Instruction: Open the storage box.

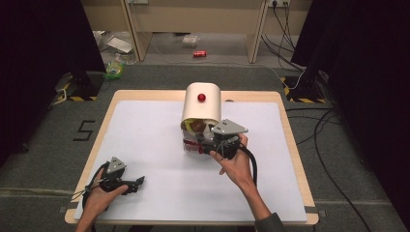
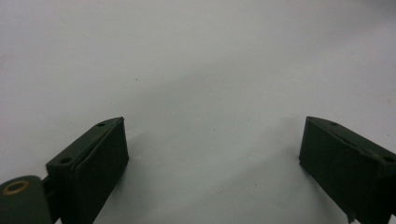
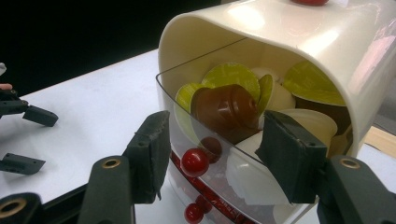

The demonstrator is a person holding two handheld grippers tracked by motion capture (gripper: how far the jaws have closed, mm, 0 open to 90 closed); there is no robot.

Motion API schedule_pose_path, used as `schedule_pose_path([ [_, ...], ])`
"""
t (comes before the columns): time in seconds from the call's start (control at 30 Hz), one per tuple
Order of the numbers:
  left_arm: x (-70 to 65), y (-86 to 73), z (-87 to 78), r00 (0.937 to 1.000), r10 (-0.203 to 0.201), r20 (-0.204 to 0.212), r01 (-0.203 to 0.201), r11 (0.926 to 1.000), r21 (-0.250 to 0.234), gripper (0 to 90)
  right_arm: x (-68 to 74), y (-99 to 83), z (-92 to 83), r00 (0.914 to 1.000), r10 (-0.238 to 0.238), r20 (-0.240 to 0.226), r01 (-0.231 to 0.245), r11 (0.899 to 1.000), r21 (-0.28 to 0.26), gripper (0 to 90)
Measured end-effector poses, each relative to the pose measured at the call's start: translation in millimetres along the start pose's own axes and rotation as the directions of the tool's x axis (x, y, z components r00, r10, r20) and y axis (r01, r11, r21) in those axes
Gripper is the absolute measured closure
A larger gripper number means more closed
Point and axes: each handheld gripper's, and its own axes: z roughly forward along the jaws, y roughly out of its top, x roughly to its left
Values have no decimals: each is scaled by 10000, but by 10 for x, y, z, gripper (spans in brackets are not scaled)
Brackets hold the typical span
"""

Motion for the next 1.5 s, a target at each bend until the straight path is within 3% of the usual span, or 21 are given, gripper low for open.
schedule_pose_path([
  [0.53, 0, 0, 0, 10000, 0, 0, 0, 10000, -3, 71, 8, -1, -28, 9999, 38, -154, -37, 10000, 87, 429],
  [1.5, -1, 0, 0, 10000, 4, -3, -4, 10000, -2, 72, 157, -98, -213, 9976, -265, -636, 281, 9993, 247, 434],
])
